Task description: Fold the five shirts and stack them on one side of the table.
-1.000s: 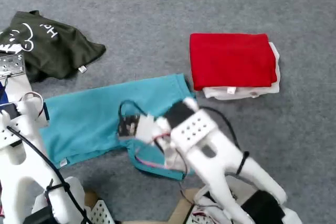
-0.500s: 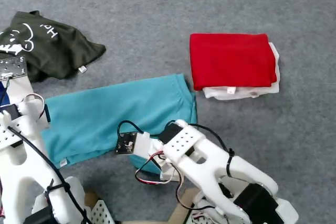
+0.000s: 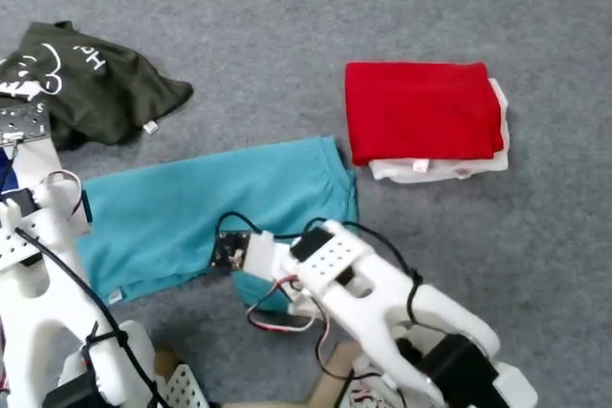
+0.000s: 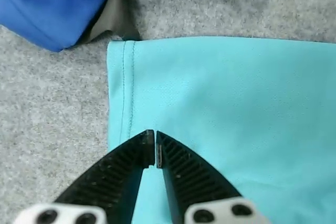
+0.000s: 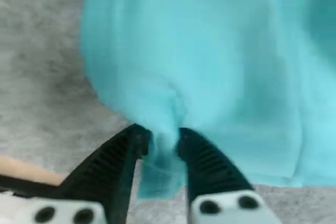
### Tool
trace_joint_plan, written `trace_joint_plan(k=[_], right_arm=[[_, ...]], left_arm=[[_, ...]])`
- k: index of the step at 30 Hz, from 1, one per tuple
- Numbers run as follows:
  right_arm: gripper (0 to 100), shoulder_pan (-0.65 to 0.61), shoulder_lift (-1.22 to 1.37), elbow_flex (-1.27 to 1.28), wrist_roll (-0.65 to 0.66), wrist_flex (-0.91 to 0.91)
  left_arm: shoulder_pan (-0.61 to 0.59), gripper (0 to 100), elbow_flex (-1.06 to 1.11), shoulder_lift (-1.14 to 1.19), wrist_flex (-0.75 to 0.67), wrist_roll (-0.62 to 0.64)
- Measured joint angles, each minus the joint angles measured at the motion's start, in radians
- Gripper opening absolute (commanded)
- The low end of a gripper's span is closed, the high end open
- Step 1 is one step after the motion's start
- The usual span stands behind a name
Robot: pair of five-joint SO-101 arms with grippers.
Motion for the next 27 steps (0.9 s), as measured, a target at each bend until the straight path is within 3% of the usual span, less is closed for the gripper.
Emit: trace_joint_plan(k=[4, 8, 16, 27], right_arm=[[1.4, 0.054, 0.0, -0.035, 0.0, 0.037], [1.4, 0.106, 0.041, -0.146, -0.002, 0.196], [1.4, 0.247, 0.104, -0.578, 0.089, 0.48], [1.4, 0.308, 0.525, -1.08, 0.164, 0.514]], left_arm=[[0.0, 4, 0.0, 0.0, 0.0, 0.0], [0.0, 4, 0.0, 0.0, 0.0, 0.0], [0.0, 4, 0.0, 0.0, 0.0, 0.0], [0.0, 4, 0.0, -0.002, 0.0, 0.0]])
